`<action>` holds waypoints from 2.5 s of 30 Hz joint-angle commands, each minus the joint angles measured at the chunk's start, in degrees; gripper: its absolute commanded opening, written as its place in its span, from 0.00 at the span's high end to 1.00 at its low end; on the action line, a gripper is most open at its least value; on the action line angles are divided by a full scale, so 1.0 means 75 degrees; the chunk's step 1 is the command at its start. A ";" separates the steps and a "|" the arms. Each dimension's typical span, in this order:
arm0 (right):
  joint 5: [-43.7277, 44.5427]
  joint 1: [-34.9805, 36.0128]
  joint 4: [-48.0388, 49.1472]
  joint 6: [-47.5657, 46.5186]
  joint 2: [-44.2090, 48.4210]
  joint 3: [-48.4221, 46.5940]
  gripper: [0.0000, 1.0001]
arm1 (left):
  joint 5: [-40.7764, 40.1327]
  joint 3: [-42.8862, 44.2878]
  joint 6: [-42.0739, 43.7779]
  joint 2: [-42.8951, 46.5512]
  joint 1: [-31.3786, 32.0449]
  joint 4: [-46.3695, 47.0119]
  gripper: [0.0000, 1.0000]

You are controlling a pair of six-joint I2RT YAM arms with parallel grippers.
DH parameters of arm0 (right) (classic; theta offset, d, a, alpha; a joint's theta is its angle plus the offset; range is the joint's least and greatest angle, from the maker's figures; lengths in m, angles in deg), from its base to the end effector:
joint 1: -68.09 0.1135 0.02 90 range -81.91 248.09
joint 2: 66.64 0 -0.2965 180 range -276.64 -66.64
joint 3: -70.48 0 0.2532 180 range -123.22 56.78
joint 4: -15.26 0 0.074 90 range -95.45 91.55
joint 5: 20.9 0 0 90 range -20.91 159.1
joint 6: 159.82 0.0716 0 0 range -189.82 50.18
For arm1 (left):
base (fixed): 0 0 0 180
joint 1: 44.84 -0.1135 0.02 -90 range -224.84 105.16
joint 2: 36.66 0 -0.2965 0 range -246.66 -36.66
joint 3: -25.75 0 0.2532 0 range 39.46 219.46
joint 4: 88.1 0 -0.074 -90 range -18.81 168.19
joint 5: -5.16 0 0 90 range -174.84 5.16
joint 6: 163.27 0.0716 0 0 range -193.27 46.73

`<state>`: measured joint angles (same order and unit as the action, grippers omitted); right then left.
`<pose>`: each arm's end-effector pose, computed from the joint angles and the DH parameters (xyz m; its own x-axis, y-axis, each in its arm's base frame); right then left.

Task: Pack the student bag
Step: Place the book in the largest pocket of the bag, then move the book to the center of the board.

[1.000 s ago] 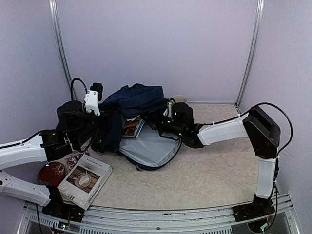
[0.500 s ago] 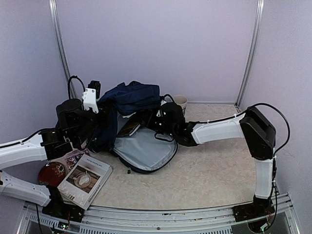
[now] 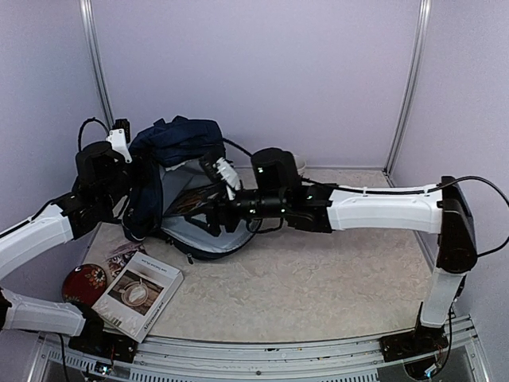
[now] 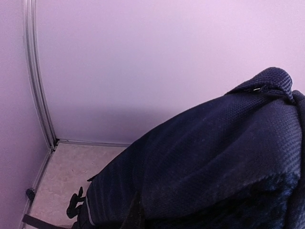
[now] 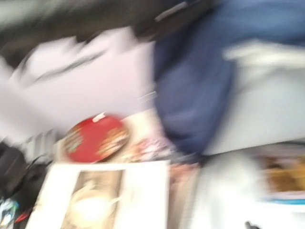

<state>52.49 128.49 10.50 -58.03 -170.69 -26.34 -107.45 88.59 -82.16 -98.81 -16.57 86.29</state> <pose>0.2206 0.4298 0.3396 -0.2989 -0.1298 -0.9454 -0.9299 0.2623 0.2580 0.2546 -0.1056 0.3667 -0.0901 -0.1135 -0.9894 0.0870 0.9888 -0.1214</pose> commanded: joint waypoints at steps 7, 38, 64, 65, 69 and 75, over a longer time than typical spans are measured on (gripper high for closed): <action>-0.0901 0.0750 -0.2604 -0.0622 -0.4548 -0.4995 0.25 | 0.0655 0.0053 -0.0126 0.0233 -0.1081 0.1760 1.00; -0.2516 0.0528 -0.3713 -0.0195 -0.6539 -0.6400 0.68 | 0.1280 -0.0057 -0.0317 0.0465 -0.1602 0.1488 1.00; -0.1968 -0.2232 -0.2501 0.2601 0.0150 0.3210 1.00 | 0.1255 -0.0069 -0.0056 0.0634 -0.1602 0.1509 1.00; -0.1703 -0.2542 -0.2480 0.2764 0.0600 0.3740 1.00 | 0.1268 -0.0069 -0.0071 0.0634 -0.1600 0.1510 1.00; -0.0973 -0.3790 -0.2546 0.3085 0.2044 0.5350 1.00 | 0.1328 -0.0069 -0.0086 0.0624 -0.1596 0.1510 1.00; -0.1078 -0.4535 -0.2932 0.2934 0.2785 0.5801 0.57 | 0.1456 -0.0059 -0.0142 0.0579 -0.1578 0.1514 1.00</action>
<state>42.72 95.38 -9.13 -36.23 -151.21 16.79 -97.07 86.40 -80.65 -97.34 -28.04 86.24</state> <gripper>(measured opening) 0.234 0.074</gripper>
